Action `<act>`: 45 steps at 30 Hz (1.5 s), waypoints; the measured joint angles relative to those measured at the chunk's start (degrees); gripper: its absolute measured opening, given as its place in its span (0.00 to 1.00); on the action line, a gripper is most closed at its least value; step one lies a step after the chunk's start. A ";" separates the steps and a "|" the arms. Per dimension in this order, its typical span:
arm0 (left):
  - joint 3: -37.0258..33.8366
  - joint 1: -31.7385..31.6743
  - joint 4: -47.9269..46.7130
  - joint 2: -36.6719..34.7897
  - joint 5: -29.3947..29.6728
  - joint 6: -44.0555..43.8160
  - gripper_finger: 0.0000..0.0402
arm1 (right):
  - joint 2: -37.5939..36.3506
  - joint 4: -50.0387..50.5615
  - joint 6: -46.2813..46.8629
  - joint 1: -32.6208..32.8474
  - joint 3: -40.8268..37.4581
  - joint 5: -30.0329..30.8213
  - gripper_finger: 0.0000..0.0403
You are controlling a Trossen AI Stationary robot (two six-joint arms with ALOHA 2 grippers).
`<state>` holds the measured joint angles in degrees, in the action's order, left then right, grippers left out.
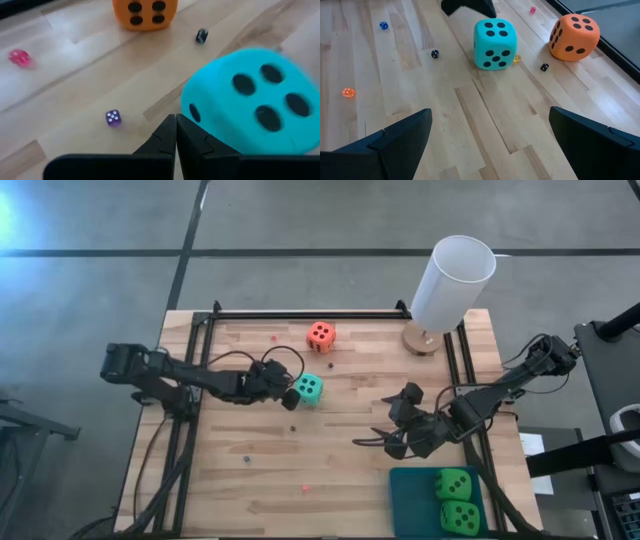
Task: Pick & Place Dice
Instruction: Put the large blue die into the blue bin
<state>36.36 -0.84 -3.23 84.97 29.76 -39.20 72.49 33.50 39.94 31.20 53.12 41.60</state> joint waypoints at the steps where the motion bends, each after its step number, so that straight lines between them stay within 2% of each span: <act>1: 0.00 0.00 0.69 1.04 -0.20 0.00 0.04 | 0.00 -0.02 0.00 0.00 0.00 0.00 0.99; 9: 0.16 0.09 10.67 6.79 -6.33 1.97 0.04 | 0.00 -1.04 -0.06 0.00 0.02 0.00 0.99; 13: 1.76 1.06 13.80 10.37 -7.12 3.09 0.04 | 0.00 -1.15 -0.07 0.00 0.02 0.00 0.99; 21: 10.40 3.41 14.12 19.17 -9.10 6.52 0.04 | 0.00 -1.20 -0.07 0.00 0.02 0.02 0.99; 32: 20.84 5.77 14.10 25.57 -14.16 10.97 0.04 | 0.00 -1.10 -0.09 0.00 0.02 0.09 0.99; 38: 22.67 6.54 11.64 25.25 -15.23 15.28 0.04 | -0.02 -1.19 -0.09 0.00 0.02 0.11 0.99; 42: 22.29 6.39 7.32 20.83 -14.55 15.43 0.04 | -0.02 -1.67 -0.09 0.00 0.02 0.15 0.99; 45: 22.12 6.43 2.97 17.08 -11.70 15.43 0.04 | -0.02 -2.68 -0.10 0.00 0.04 0.20 0.99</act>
<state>58.48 5.58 -0.26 102.05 18.06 -23.77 72.47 30.82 39.84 31.20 53.17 41.80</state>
